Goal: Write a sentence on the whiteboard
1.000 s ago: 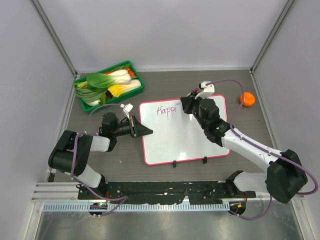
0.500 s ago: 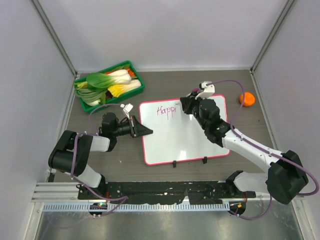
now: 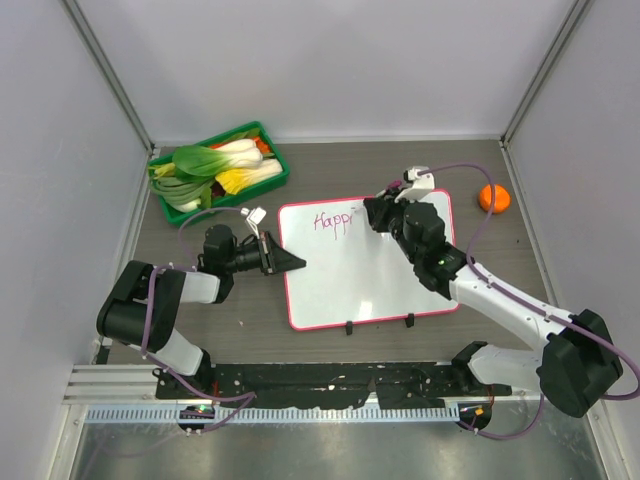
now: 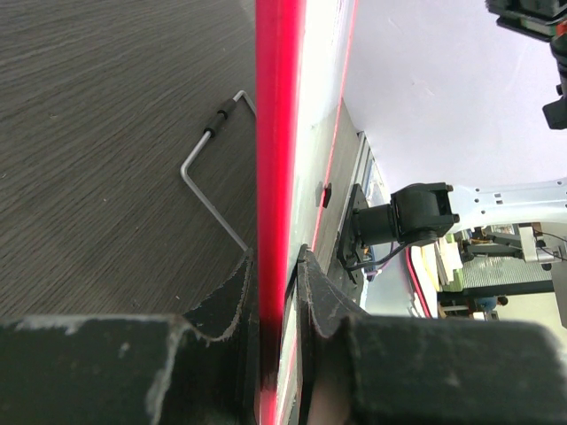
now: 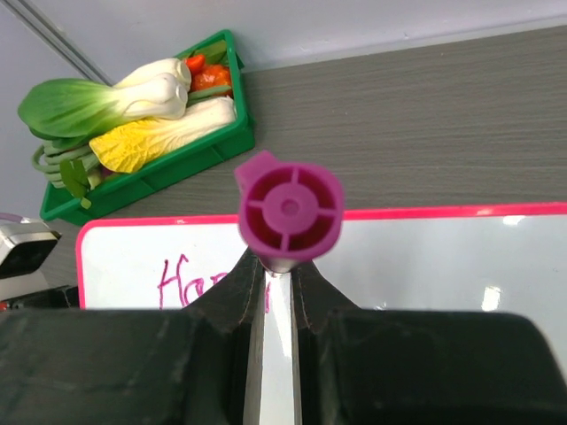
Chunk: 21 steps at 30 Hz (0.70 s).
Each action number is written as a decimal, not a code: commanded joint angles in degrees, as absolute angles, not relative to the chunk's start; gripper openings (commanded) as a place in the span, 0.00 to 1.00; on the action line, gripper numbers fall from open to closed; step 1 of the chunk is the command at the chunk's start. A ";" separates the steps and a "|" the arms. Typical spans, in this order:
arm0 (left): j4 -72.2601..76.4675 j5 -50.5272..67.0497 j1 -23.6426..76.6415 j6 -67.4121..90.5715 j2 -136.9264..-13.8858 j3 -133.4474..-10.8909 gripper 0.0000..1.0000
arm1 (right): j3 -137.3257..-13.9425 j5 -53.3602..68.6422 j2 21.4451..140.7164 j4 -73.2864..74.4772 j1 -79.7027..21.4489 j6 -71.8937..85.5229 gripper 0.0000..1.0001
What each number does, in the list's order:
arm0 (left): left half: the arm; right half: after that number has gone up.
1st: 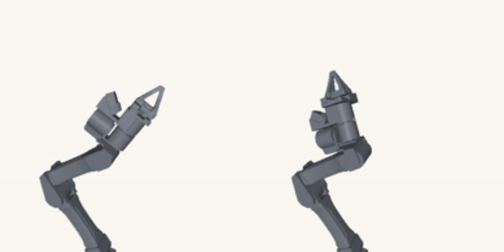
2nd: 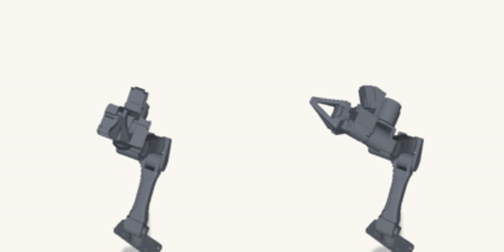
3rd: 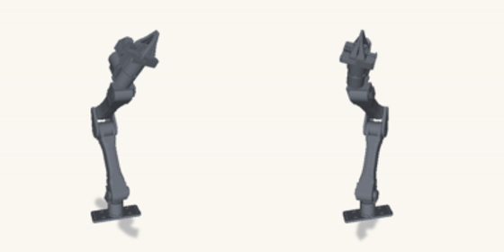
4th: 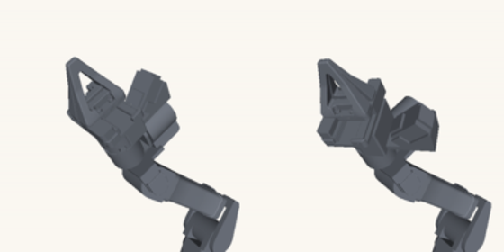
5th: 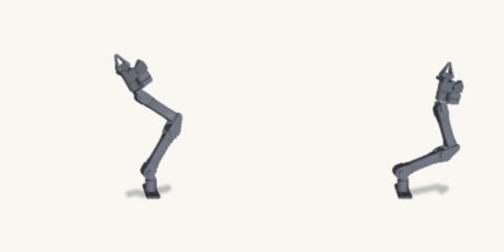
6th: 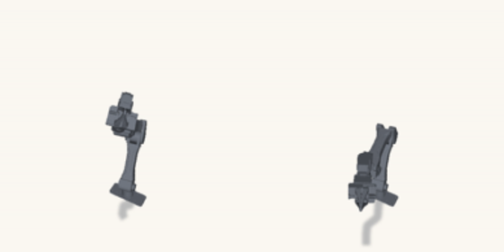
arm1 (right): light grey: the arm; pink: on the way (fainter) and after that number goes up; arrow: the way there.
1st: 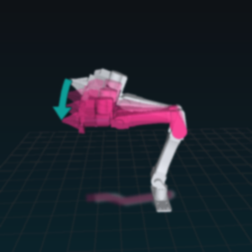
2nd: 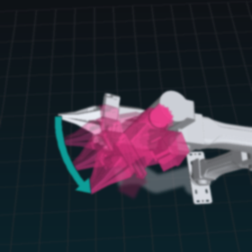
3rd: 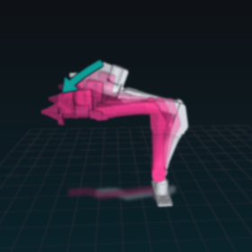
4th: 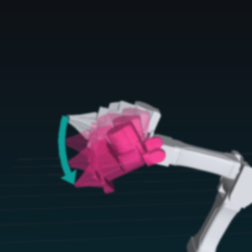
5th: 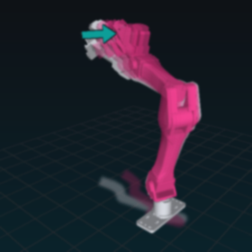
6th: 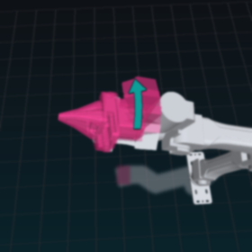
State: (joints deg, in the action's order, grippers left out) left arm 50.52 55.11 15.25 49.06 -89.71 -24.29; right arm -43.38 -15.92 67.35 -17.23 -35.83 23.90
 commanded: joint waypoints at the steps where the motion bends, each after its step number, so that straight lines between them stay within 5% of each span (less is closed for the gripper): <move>1: 42.36 48.25 16.61 41.40 -91.49 -23.55 0.00 | -42.63 -16.35 66.97 -17.84 -35.60 23.99 0.01; 21: 42.36 48.34 16.52 41.31 -91.49 -23.55 0.00 | -40.52 -16.52 66.80 -17.05 -34.80 23.99 0.01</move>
